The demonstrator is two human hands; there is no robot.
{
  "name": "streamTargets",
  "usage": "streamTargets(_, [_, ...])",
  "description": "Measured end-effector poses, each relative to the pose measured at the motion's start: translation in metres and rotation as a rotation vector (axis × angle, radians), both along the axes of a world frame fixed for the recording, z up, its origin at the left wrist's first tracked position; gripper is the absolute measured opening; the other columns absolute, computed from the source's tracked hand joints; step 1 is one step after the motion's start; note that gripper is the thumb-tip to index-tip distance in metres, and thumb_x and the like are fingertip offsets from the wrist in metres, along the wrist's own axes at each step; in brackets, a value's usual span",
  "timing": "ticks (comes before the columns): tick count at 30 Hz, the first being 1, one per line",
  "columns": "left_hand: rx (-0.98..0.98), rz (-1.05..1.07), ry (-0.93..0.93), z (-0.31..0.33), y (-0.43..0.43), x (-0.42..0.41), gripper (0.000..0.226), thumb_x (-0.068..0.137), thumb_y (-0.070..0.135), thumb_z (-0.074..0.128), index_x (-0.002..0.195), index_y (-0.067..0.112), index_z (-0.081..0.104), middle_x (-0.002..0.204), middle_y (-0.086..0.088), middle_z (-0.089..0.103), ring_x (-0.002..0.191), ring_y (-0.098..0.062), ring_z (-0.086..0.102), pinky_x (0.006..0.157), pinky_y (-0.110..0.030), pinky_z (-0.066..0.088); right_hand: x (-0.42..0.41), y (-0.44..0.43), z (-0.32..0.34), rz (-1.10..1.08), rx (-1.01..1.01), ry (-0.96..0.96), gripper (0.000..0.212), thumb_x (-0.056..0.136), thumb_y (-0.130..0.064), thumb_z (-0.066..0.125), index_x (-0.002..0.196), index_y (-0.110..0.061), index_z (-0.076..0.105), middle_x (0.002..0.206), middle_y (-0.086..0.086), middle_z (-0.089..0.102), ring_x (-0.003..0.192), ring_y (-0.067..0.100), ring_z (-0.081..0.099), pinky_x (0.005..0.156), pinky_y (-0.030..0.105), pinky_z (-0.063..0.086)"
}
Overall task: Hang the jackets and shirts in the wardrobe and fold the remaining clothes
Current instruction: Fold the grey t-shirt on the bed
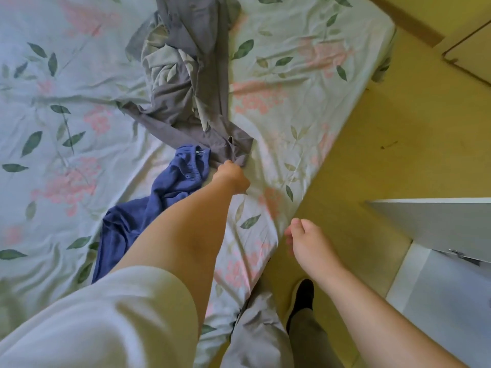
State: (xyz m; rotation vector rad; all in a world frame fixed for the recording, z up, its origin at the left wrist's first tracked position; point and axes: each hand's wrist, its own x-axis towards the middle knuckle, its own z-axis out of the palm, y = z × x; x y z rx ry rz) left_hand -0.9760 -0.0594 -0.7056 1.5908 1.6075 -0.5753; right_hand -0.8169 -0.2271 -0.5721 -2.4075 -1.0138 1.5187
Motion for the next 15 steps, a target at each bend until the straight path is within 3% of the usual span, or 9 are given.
streamTargets(3, [0.154, 0.194, -0.097, 0.029, 0.001, -0.007, 0.038, 0.086, 0.007, 0.057, 0.124, 0.007, 0.053, 0.122, -0.018, 0.056, 0.102, -0.037, 0.058, 0.082, -0.045, 0.055, 0.0, 0.007, 0.01, -0.016, 0.012, 0.034, 0.038, 0.108, -0.043, 0.03, 0.089, -0.025, 0.059, 0.088, -0.011, 0.061, 0.082, 0.016, 0.063, 0.068, 0.031, 0.044])
streamTargets(5, [0.295, 0.389, -0.134, 0.056, -0.001, -0.016, 0.021, 0.089, 0.005, 0.053, 0.108, 0.009, 0.044, 0.104, -0.017, 0.061, 0.087, -0.036, 0.059, 0.071, -0.048, 0.053, 0.001, 0.015, 0.021, -0.022, 0.013, 0.052, 0.038, 0.108, -0.042, 0.031, 0.09, -0.024, 0.059, 0.087, -0.011, 0.061, 0.084, 0.019, 0.063, 0.074, 0.035, 0.049])
streamTargets(7, [0.413, 0.514, -0.205, 0.094, -0.002, -0.023, 0.018, 0.094, 0.013, 0.053, 0.109, 0.011, 0.044, 0.098, -0.013, 0.065, 0.085, -0.034, 0.06, 0.07, -0.046, 0.052, 0.001, 0.023, 0.035, -0.003, 0.01, 0.073, 0.036, 0.108, -0.04, 0.032, 0.091, -0.024, 0.059, 0.09, -0.007, 0.063, 0.083, 0.019, 0.063, 0.078, 0.037, 0.051])
streamTargets(10, [0.538, 0.511, -0.334, 0.166, -0.002, -0.026, 0.016, 0.096, 0.023, 0.058, 0.108, 0.016, 0.066, 0.093, -0.005, 0.071, 0.084, -0.026, 0.064, 0.07, -0.039, 0.053, -0.004, 0.038, 0.064, 0.059, 0.029, 0.076, 0.03, 0.105, -0.04, 0.04, 0.099, -0.019, 0.061, 0.1, 0.014, 0.069, 0.08, 0.025, 0.065, 0.072, 0.036, 0.047])
streamTargets(12, [0.6, 0.515, -0.442, 0.219, -0.009, -0.02, 0.013, 0.097, 0.026, 0.06, 0.093, 0.019, 0.07, 0.082, -0.004, 0.071, 0.078, -0.026, 0.065, 0.067, -0.041, 0.054, -0.009, 0.047, 0.087, 0.061, 0.078, 0.072, 0.02, 0.101, -0.038, 0.051, 0.11, -0.022, 0.057, 0.1, 0.009, 0.068, 0.084, 0.025, 0.067, 0.069, 0.034, 0.048])
streamTargets(13, [0.637, 0.502, -0.493, 0.244, -0.014, -0.015, 0.014, 0.096, 0.025, 0.062, 0.085, 0.018, 0.068, 0.077, -0.006, 0.07, 0.074, -0.027, 0.065, 0.066, -0.042, 0.055, -0.011, 0.053, 0.101, 0.05, 0.124, 0.073, 0.022, 0.098, -0.035, 0.057, 0.117, -0.024, 0.053, 0.101, 0.004, 0.066, 0.086, 0.023, 0.066, 0.069, 0.034, 0.049])
streamTargets(15, [0.725, 0.391, -0.583, 0.291, -0.029, -0.007, 0.021, 0.091, 0.018, 0.067, 0.073, 0.01, 0.061, 0.069, -0.008, 0.066, 0.07, -0.03, 0.062, 0.064, -0.046, 0.052, -0.016, 0.064, 0.131, 0.04, 0.247, 0.068, 0.048, 0.093, -0.029, 0.066, 0.133, -0.026, 0.04, 0.107, -0.002, 0.06, 0.093, 0.021, 0.063, 0.073, 0.035, 0.051])
